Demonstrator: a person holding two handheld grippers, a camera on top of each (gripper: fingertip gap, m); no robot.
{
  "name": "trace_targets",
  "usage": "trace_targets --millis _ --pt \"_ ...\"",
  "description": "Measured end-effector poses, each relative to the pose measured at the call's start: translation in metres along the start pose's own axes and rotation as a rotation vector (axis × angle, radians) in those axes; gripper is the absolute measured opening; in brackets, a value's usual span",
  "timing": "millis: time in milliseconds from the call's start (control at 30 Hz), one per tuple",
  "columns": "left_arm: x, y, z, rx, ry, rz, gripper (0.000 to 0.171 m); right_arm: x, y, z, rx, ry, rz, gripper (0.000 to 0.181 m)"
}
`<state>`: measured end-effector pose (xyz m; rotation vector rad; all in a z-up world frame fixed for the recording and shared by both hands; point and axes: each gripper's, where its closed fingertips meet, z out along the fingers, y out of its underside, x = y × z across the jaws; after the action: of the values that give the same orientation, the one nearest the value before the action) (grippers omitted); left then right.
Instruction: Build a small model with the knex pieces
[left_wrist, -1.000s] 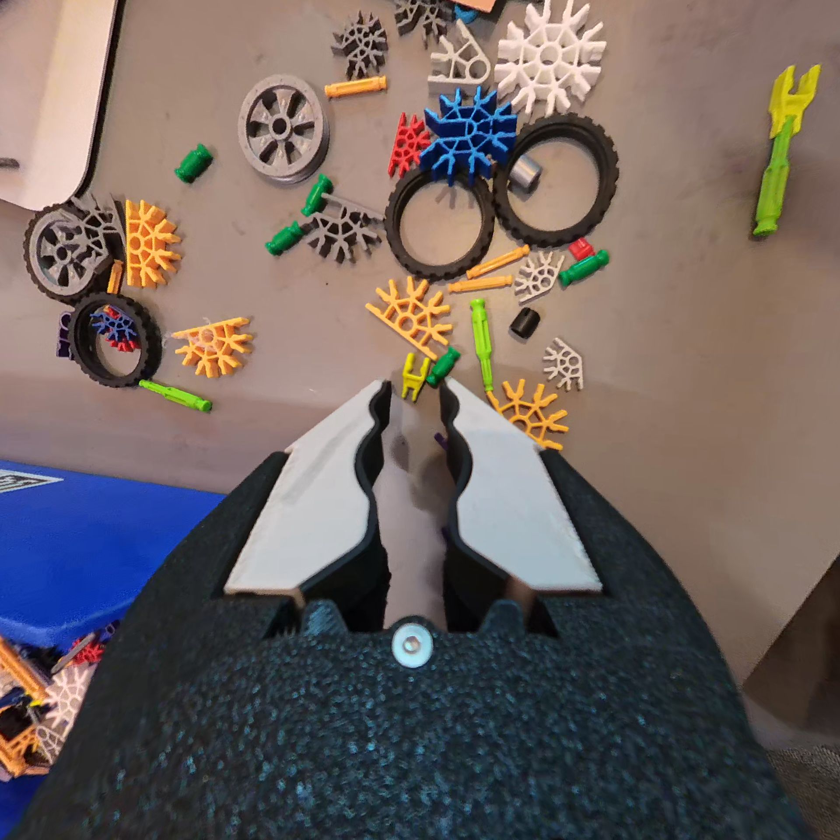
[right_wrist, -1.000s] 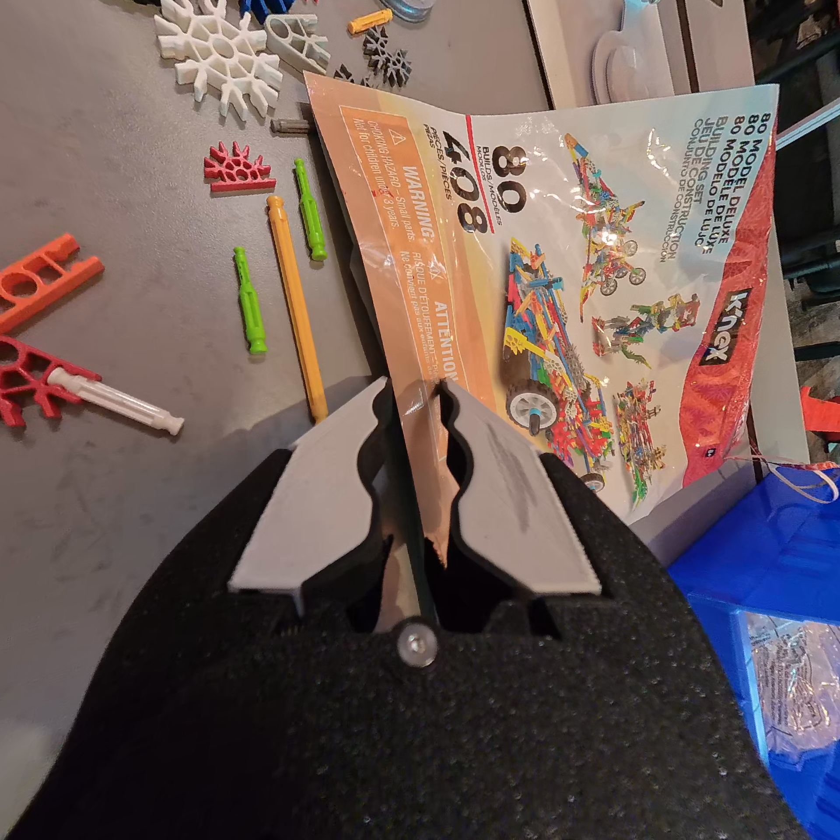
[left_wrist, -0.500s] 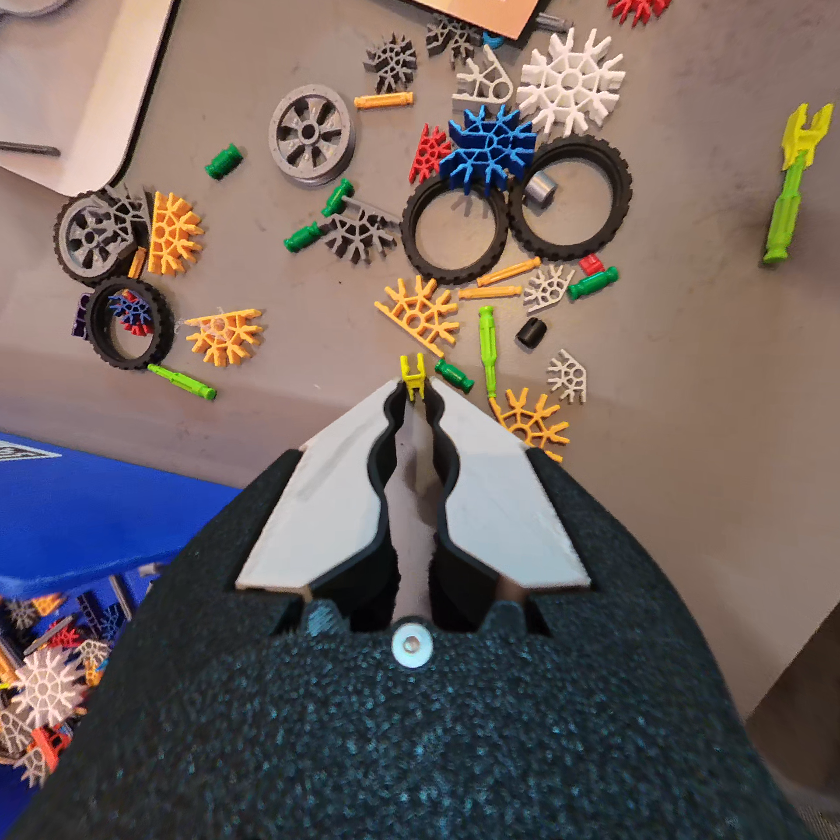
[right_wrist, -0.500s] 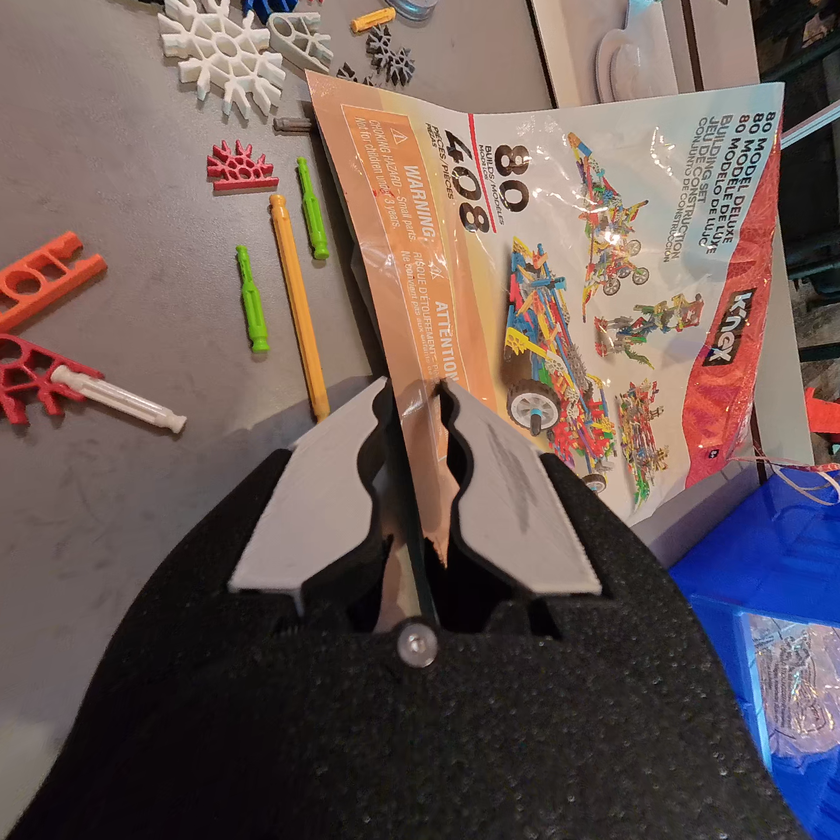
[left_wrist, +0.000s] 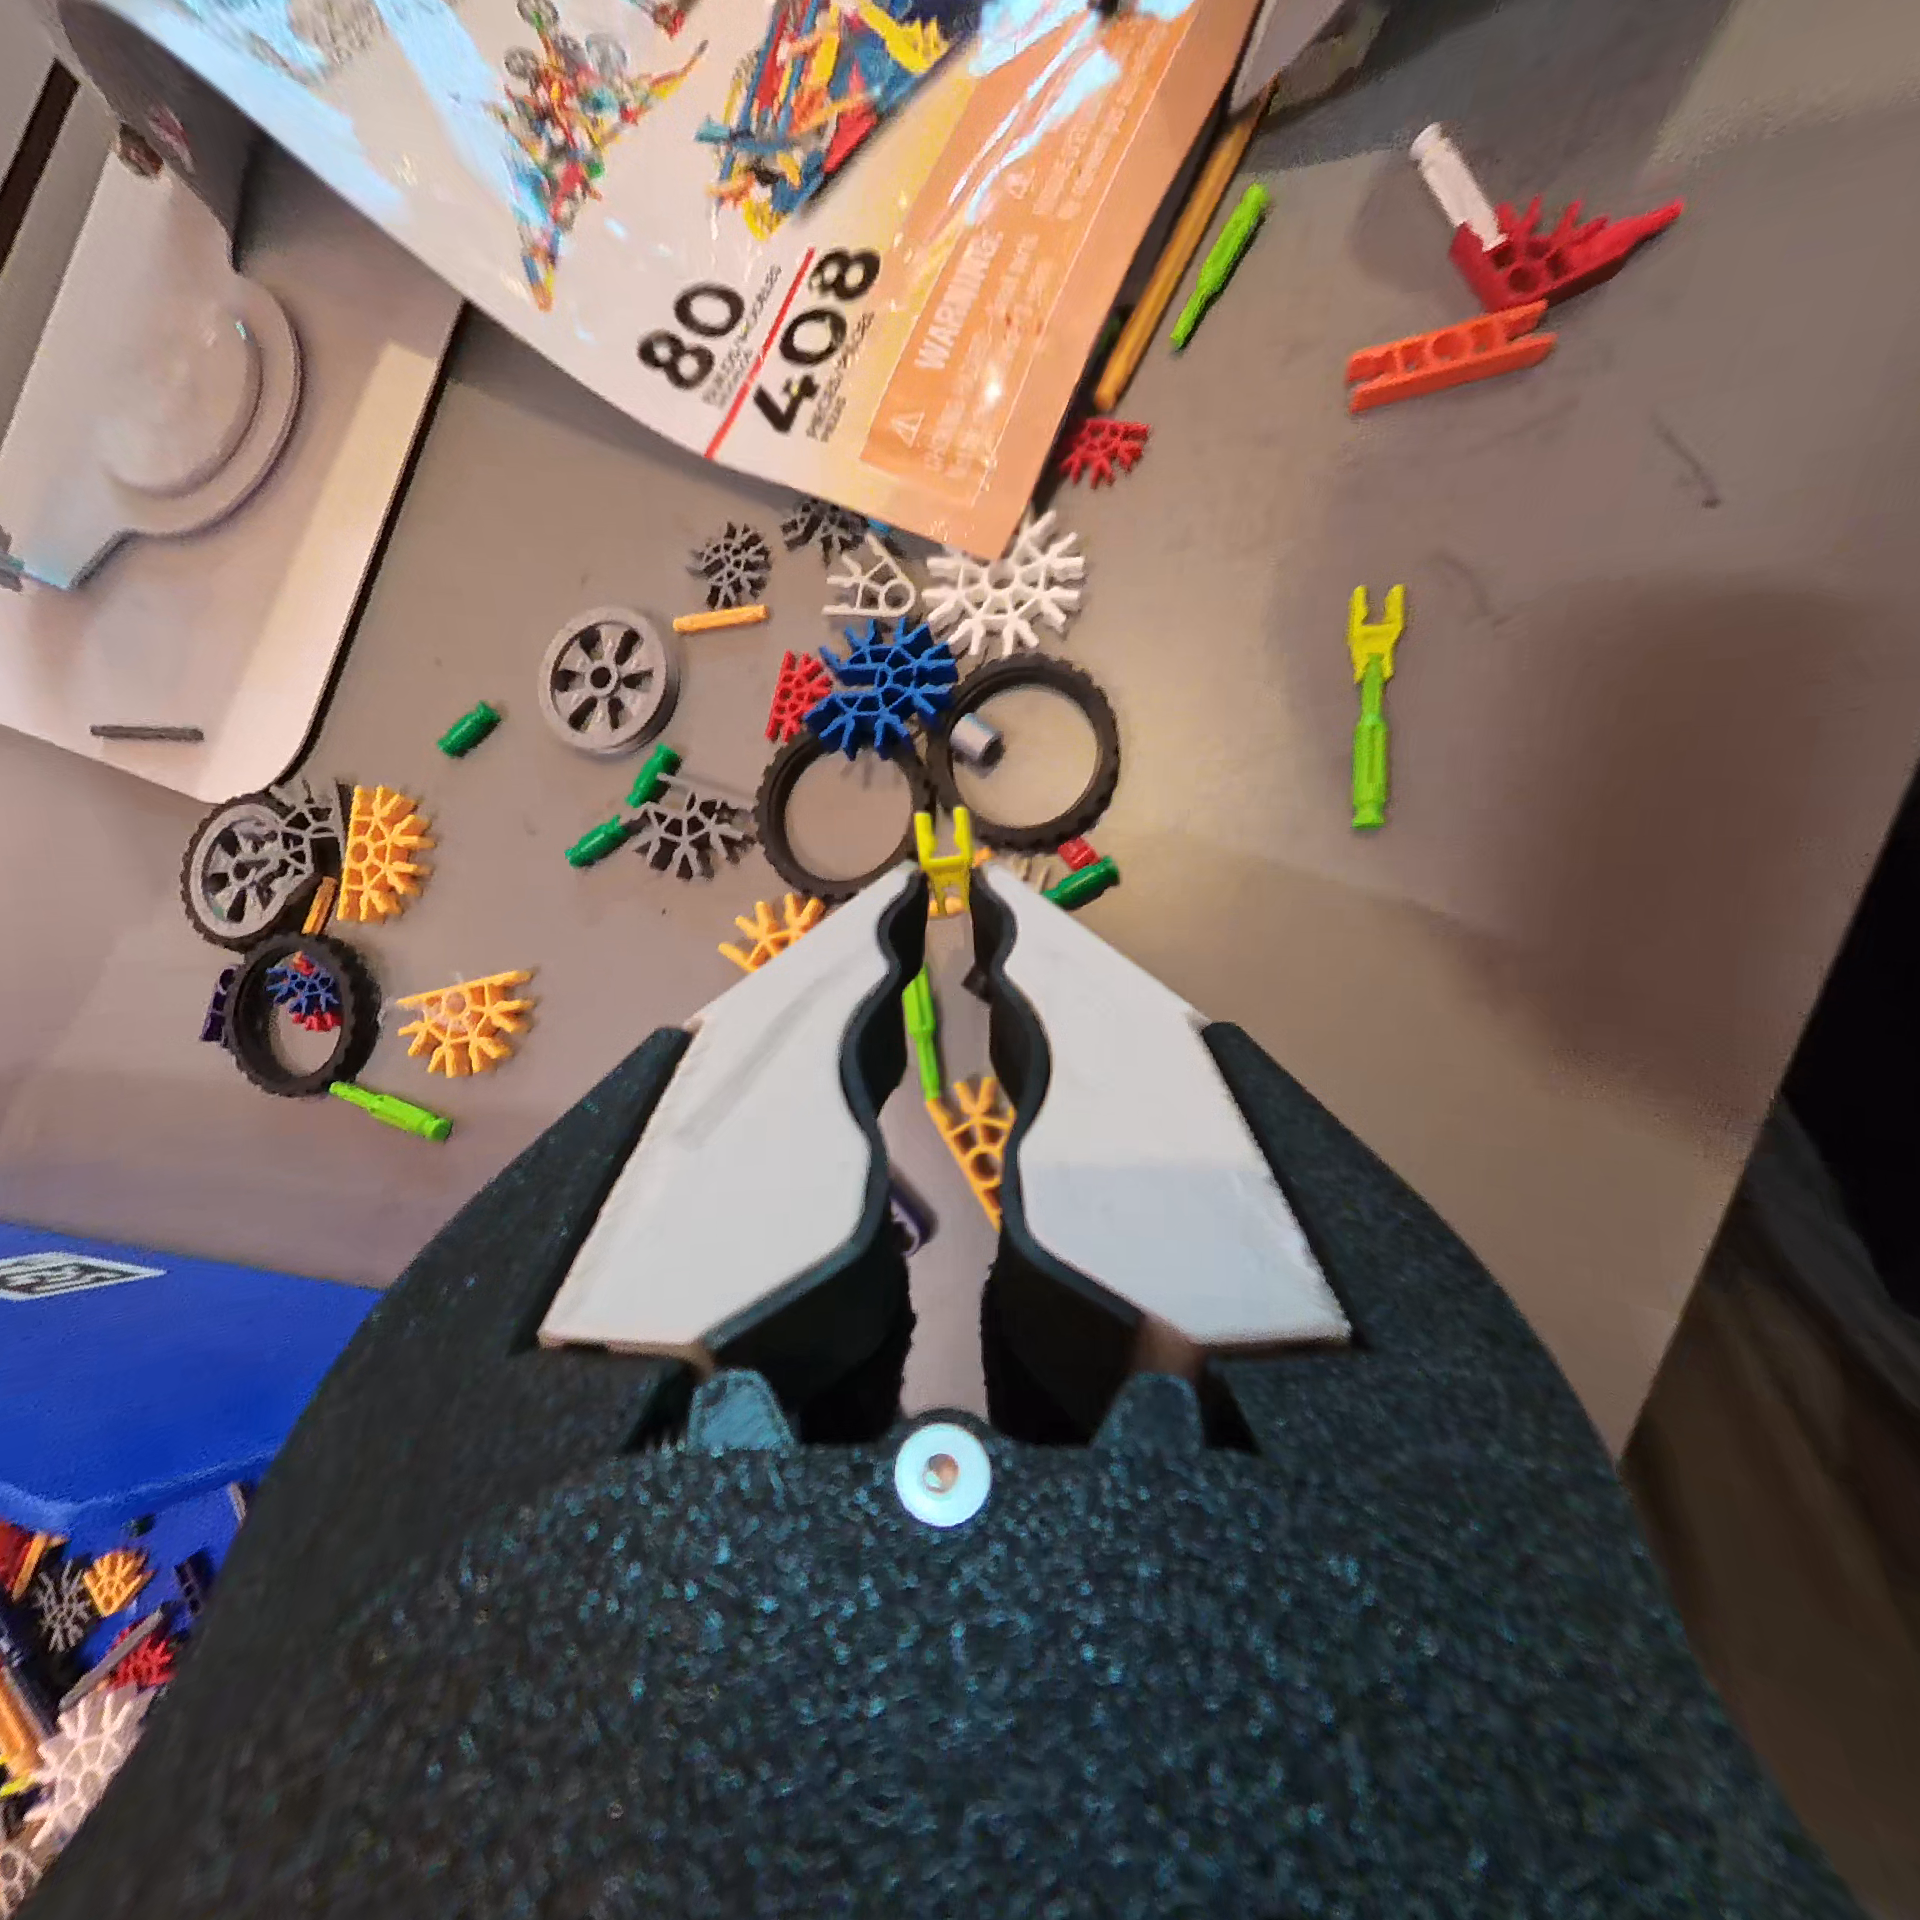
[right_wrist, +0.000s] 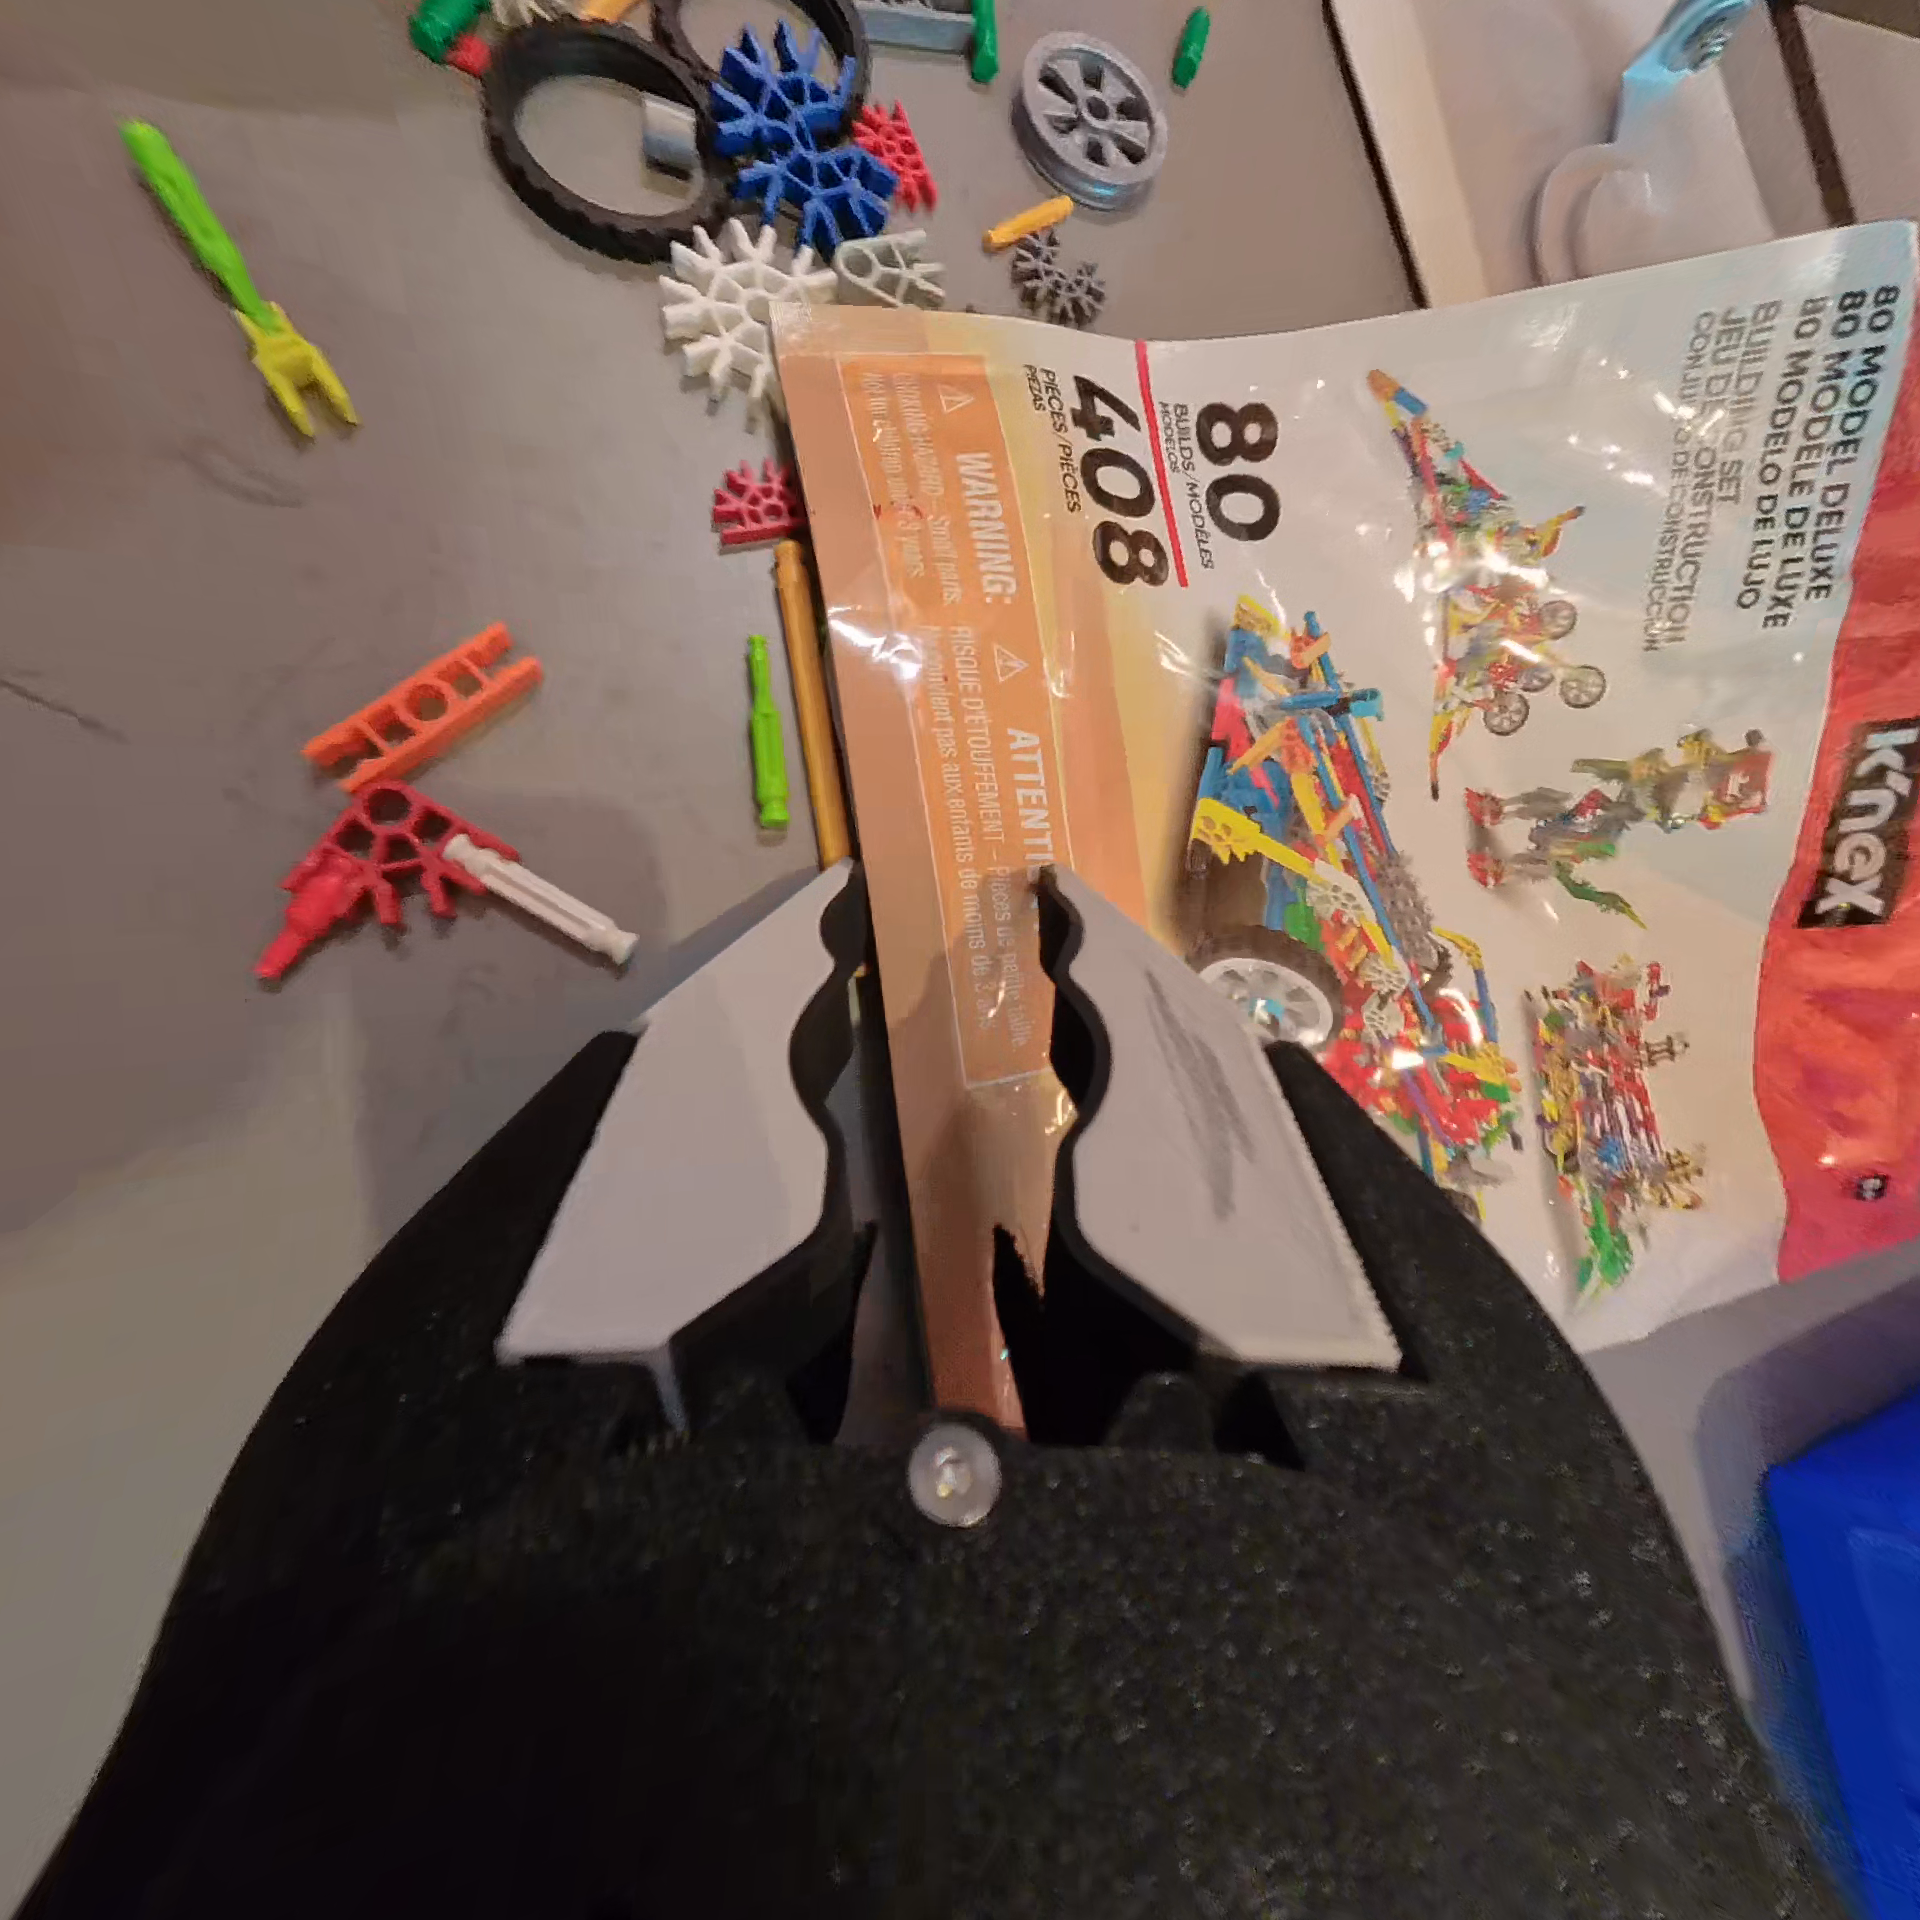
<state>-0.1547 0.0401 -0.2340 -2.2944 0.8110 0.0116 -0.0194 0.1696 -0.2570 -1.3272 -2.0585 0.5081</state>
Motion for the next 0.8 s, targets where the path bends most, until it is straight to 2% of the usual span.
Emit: trace_targets --millis 300,567,667,800 --pt "0.023 -0.011 -0.008 0.085 0.010 0.004 0.006 -0.012 -0.022 -0.014 0.137 -0.112 0.064 0.031" --pt "0.042 -0.009 -0.010 0.121 0.034 -0.002 0.006 -0.030 -0.019 -0.025 0.033 -0.056 -0.074 0.027" --pt "0.046 -0.009 -0.007 0.131 0.049 -0.012 0.006 -0.021 -0.007 -0.017 -0.029 0.007 -0.058 0.027" --pt "0.049 -0.016 -0.001 0.148 0.070 -0.014 0.006 -0.023 -0.003 -0.015 -0.004 -0.014 -0.018 0.028"
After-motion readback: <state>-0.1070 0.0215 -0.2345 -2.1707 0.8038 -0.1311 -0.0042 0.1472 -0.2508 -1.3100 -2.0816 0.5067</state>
